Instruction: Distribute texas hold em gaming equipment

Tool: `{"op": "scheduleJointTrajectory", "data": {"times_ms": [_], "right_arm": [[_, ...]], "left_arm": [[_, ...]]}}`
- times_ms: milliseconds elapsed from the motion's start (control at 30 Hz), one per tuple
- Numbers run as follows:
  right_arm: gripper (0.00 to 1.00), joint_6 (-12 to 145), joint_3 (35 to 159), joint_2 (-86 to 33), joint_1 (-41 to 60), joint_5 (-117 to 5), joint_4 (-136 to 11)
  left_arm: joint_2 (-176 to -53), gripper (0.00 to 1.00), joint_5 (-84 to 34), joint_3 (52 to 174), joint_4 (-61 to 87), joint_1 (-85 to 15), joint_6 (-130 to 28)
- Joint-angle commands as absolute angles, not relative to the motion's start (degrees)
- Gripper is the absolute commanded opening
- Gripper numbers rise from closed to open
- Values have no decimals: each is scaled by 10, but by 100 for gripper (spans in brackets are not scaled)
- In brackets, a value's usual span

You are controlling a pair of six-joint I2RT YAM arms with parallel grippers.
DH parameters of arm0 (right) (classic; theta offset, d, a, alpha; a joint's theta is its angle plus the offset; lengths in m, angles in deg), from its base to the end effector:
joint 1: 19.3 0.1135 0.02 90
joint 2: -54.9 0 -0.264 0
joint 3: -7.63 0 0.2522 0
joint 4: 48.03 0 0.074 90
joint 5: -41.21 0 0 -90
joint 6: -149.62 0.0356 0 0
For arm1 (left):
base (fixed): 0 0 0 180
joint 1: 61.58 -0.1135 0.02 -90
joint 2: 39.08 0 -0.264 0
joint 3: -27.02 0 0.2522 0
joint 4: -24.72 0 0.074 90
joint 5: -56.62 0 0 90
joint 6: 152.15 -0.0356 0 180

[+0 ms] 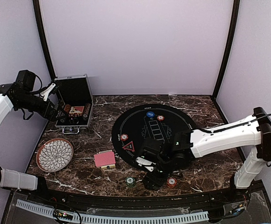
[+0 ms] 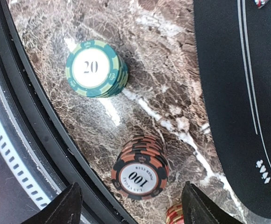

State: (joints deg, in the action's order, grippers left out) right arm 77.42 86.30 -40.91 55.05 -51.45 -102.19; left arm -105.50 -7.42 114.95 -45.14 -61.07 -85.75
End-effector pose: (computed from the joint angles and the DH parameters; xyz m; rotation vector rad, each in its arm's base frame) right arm 0.0855 0.3113 0.1980 -1.3943 2.5685 0.3937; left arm 0.2193 -0.0175 0.3687 0.6847 2.2304 -0.3480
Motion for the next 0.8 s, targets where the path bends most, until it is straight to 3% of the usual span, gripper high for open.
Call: {"op": "scheduleJointTrajectory", "data": {"times_ms": [0,533,767], "right_arm": [[72,758,875,-426,555,-515,-1010],[58,753,869,-450,555,-512,-988],[41,753,872,-447,555,-504,-985]], "left_arm": [[-1048,99,-68,1168,-468,-614,-865],[-1043,99,-74,1176,-477,-614,-870],[-1044,99,-75,1178,-479,-614,-871]]}}
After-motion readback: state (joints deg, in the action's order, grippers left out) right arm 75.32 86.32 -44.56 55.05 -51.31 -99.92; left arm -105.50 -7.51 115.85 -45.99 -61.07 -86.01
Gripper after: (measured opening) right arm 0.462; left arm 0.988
